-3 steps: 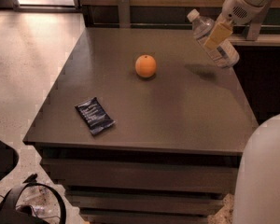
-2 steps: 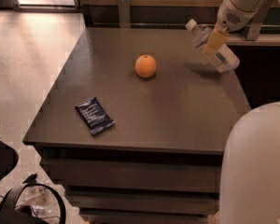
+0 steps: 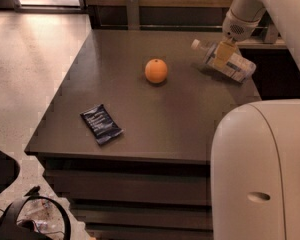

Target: Knock blue plastic bottle over

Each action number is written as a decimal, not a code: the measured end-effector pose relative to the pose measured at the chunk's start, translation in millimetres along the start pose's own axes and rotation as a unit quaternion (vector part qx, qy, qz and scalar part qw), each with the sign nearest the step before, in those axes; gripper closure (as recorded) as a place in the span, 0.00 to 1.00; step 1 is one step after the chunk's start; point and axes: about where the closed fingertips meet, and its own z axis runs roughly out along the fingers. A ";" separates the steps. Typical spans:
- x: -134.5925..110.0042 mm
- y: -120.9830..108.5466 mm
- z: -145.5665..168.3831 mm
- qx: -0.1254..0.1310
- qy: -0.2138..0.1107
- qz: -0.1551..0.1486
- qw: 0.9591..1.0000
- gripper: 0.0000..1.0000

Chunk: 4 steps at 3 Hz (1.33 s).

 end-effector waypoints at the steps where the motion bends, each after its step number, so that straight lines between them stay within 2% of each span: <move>1: -8.5 -0.3 17.6 -0.014 -0.002 0.000 1.000 1.00; 2: -9.9 -1.6 21.3 -0.014 -0.003 0.000 1.000 0.82; 4: -12.1 -2.6 29.3 -0.014 -0.003 -0.001 1.000 0.36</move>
Offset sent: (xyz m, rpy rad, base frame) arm 0.0077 0.0073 -0.0128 0.0134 0.0199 0.0051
